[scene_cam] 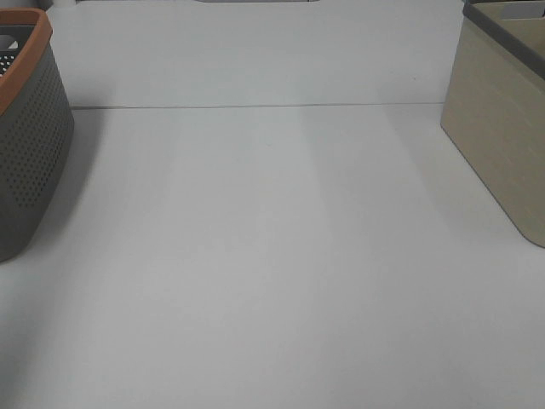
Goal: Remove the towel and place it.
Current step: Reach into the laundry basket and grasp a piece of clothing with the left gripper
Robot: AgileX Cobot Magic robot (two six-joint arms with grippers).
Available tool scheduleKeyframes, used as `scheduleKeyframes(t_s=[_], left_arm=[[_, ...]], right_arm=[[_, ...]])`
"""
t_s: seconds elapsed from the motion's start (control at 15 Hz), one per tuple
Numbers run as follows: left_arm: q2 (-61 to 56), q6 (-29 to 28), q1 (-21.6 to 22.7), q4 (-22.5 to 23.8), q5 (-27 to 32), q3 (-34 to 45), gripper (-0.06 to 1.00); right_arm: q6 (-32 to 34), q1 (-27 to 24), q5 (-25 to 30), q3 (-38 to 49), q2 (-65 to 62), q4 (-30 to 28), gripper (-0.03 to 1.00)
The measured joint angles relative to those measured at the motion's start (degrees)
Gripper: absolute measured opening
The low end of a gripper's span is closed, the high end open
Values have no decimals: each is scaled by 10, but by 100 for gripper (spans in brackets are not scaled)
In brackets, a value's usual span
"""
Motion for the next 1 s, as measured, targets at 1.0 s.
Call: scheduleKeyframes(t_s=[1.0], left_arm=[[400,-521,0,272,-105,-203,78]], right_arm=[[0,0,-1,0,0,0,68]])
